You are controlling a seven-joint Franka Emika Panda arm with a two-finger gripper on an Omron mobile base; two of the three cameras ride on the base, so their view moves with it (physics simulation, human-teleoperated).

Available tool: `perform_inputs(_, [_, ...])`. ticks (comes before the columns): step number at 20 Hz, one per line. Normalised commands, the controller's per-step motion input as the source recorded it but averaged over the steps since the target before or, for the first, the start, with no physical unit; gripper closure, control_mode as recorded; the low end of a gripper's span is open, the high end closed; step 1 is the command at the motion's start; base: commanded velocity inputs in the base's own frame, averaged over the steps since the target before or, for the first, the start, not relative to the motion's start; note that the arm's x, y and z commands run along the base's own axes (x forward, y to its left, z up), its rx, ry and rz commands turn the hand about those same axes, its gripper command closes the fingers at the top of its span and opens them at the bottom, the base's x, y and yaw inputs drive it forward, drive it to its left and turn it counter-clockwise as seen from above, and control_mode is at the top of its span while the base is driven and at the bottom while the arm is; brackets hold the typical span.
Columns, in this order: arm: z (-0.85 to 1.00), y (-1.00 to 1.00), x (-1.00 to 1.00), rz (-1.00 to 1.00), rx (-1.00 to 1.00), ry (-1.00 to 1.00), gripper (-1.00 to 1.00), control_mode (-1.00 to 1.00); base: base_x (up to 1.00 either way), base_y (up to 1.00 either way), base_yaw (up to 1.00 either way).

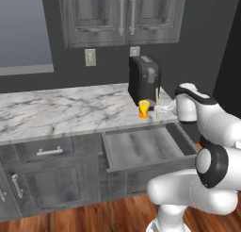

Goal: Pick up the straw from the right drawer and put it inside the smoothie cup.

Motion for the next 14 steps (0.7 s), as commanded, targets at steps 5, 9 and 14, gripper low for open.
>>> perform_inputs(5, [0.1,-0.13,0.32,0.01,0.16,0.03,1.0,-1.0,0.0,0.0,0.0])
perform_inputs(9, [0.03,0.0,0.23,0.0,0.07,0.0,1.0,-1.0,0.0,0.0,0.0])
perform_inputs(14, [0.0,0.0,0.25,0.0,0.0,0.0,1.0,-1.0,0.0,0.0,0.0])
